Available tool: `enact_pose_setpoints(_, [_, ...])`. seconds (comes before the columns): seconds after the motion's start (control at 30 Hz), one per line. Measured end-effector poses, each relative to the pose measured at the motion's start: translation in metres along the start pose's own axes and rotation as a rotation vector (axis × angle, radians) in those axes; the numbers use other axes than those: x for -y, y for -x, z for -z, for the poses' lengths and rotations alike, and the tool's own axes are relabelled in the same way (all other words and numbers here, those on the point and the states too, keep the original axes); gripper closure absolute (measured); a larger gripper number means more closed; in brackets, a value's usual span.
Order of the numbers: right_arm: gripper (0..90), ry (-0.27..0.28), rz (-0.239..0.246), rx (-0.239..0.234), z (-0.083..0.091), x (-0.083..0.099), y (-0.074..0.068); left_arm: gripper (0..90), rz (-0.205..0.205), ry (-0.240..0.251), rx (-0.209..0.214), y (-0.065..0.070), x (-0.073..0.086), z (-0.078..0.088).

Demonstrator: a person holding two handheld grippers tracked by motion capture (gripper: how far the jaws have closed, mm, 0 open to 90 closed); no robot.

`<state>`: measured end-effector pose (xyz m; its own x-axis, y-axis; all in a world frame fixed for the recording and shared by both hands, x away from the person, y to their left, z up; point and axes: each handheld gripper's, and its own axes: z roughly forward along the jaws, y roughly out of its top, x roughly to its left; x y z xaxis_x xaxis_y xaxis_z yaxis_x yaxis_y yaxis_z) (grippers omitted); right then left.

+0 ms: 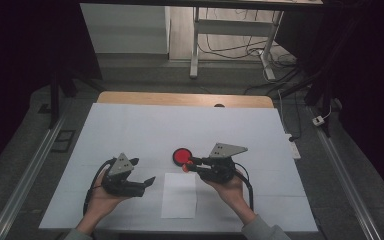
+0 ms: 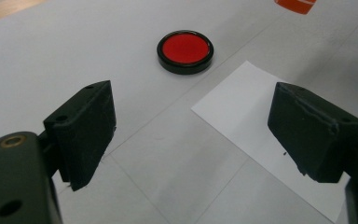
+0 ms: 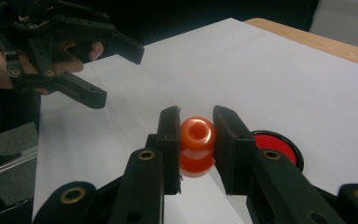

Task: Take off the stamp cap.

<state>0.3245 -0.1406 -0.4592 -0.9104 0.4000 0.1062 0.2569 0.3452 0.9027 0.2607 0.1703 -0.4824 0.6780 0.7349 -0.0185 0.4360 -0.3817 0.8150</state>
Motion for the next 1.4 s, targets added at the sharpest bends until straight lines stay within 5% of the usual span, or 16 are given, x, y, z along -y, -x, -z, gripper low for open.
enact_pose_setpoints(1.4, [72.7,0.013,-0.001,-0.008,0.001,-0.001,-0.001,16.3,-0.110,-0.043,0.063,0.028,-0.037,-0.038])
